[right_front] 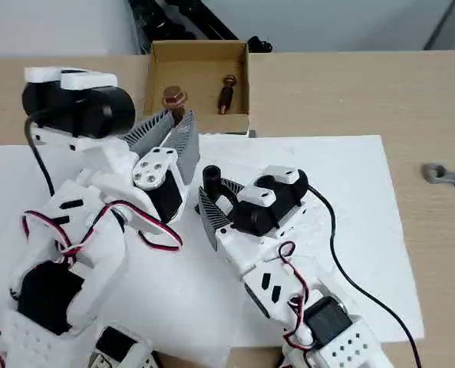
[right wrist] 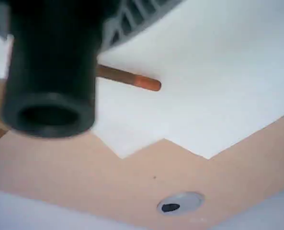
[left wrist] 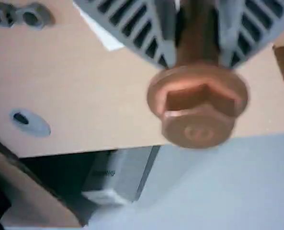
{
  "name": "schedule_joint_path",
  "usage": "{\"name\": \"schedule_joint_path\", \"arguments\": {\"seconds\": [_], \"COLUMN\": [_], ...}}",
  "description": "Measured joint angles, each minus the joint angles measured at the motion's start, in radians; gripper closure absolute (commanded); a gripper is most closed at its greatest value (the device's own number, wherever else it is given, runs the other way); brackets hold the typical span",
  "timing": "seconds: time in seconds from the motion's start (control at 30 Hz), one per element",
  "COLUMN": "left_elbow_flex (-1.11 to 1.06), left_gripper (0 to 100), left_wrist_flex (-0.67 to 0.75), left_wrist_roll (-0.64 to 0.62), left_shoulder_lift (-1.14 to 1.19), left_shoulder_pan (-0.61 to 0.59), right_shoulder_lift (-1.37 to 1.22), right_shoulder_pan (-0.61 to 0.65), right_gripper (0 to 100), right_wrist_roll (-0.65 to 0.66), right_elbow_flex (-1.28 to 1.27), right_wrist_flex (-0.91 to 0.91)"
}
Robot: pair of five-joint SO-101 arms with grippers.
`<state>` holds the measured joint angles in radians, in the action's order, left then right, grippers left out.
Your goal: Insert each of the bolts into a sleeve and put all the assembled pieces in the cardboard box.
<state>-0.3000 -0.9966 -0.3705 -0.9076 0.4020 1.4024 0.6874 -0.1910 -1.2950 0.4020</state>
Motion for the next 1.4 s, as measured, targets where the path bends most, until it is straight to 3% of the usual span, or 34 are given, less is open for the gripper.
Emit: {"name": "schedule_joint_path", "arguments": {"seconds": [0.37, 1.4], "left_elbow_flex": [-0.075, -0.219], "left_gripper": [100, 100], "left_wrist_flex": [0.014, 0.127], "left_wrist_roll": [0.0, 0.052], "left_shoulder_lift": [0.0, -0.006], "left_shoulder_pan": [0.084, 0.061], "right_shoulder_lift": [0.0, -0.002], "right_shoulder_pan": [0.0, 0.0], "right_gripper": [99.4, 99.5], "right_wrist_roll": [0.0, 0.0], "right_elbow_flex": [0.0, -0.002], "right_wrist_flex": [-0.002, 0.0]}}
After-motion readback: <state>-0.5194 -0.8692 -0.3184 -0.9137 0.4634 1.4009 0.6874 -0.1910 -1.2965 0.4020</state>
